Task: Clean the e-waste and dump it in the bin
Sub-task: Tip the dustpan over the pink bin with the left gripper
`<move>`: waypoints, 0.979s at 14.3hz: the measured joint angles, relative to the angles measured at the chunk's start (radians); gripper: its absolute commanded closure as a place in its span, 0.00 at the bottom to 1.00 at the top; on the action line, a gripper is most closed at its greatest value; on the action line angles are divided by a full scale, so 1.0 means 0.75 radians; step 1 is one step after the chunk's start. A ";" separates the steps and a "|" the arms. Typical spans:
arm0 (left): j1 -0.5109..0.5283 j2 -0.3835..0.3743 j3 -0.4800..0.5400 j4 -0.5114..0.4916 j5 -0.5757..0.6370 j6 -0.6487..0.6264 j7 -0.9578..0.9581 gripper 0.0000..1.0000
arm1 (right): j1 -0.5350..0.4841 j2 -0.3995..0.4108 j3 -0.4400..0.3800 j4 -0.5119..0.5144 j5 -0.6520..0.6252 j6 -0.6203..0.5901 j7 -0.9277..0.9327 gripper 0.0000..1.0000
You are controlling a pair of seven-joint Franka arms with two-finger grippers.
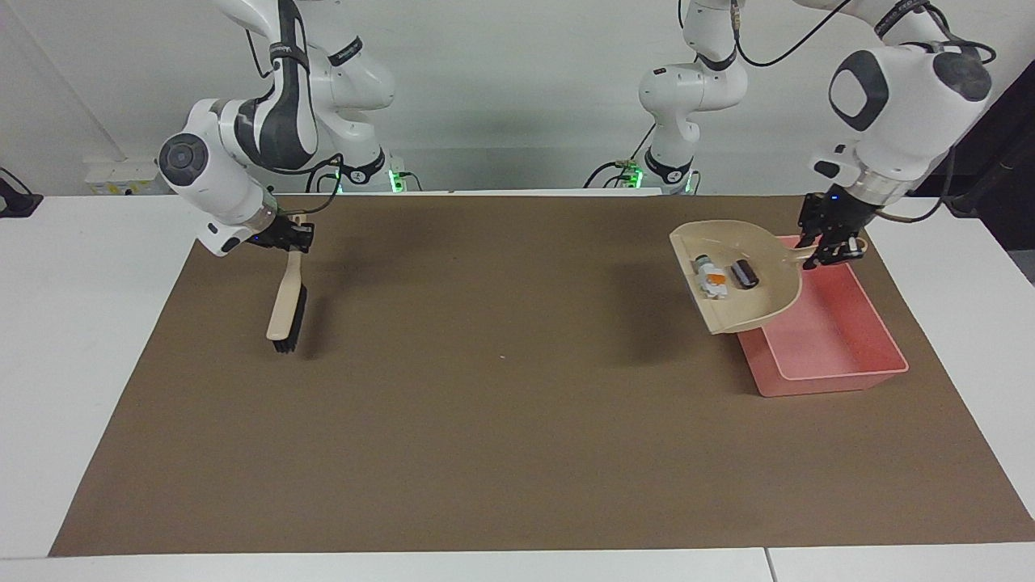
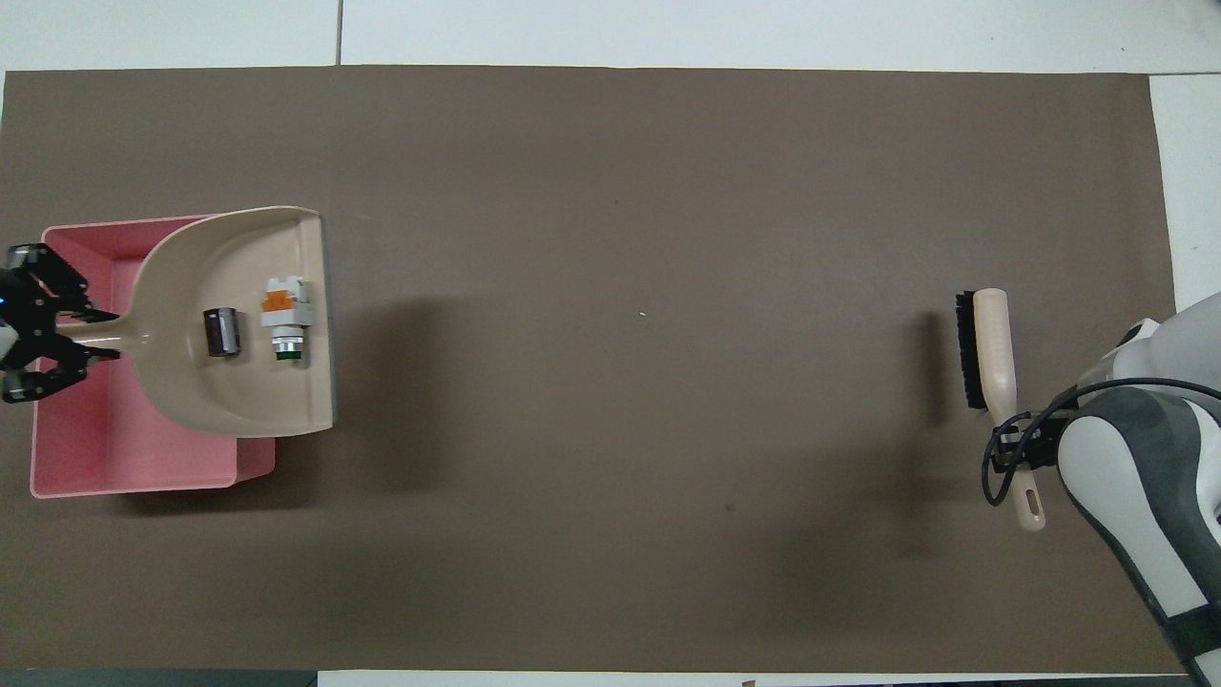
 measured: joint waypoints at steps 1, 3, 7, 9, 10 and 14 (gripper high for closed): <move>0.052 0.002 0.003 0.013 0.000 -0.002 0.022 1.00 | -0.001 0.017 0.000 -0.002 -0.032 0.024 -0.034 1.00; 0.127 0.016 0.007 0.038 0.014 -0.004 0.035 1.00 | -0.002 0.043 0.002 -0.002 -0.074 0.046 -0.066 1.00; 0.226 0.077 0.013 0.157 0.122 -0.010 0.039 1.00 | -0.001 0.062 0.009 -0.002 -0.079 0.052 -0.074 1.00; 0.261 0.120 0.015 0.215 0.132 -0.015 0.039 1.00 | -0.003 0.067 0.010 -0.002 -0.079 0.052 -0.074 1.00; 0.269 0.147 0.015 0.241 0.150 -0.015 0.039 1.00 | -0.005 0.067 0.009 -0.002 -0.079 0.052 -0.073 1.00; 0.256 0.266 0.000 0.323 0.314 -0.014 0.034 1.00 | -0.010 0.067 0.009 -0.002 -0.079 0.050 -0.012 1.00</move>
